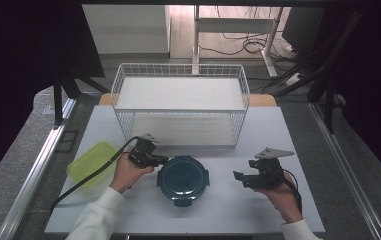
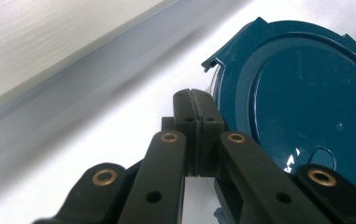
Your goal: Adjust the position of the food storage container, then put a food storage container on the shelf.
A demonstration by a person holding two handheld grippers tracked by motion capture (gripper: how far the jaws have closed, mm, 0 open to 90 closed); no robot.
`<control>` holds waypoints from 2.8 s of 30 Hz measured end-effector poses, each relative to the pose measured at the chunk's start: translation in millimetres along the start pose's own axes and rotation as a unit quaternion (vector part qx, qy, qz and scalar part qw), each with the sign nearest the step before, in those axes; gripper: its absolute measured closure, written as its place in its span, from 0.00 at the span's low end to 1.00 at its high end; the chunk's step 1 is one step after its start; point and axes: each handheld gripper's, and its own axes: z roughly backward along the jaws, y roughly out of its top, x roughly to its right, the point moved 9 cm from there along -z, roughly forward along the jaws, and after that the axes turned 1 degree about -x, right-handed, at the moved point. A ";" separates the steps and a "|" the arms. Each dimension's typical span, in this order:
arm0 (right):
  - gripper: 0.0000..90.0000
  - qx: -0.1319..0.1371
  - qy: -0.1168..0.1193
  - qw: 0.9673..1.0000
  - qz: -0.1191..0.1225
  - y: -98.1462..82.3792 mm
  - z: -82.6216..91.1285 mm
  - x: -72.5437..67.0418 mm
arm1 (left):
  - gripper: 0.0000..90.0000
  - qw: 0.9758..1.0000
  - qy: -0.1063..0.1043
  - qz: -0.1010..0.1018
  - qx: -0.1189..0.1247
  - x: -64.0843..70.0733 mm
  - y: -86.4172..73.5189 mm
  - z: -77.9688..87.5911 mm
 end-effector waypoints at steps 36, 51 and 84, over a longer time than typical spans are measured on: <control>0.20 0.027 0.024 0.999 -0.011 9.1 9.8 -8.7 | 0.41 0.990 0.029 0.080 0.112 15.0 -24.4 97.0; 0.18 0.043 0.098 0.992 -0.074 36.4 -8.0 -37.5 | 0.13 0.990 0.012 0.091 0.109 20.9 -25.4 91.1; 0.17 -0.009 0.128 0.987 -0.091 12.9 -47.5 -60.8 | 0.07 0.988 -0.037 0.128 0.074 35.8 -34.1 36.0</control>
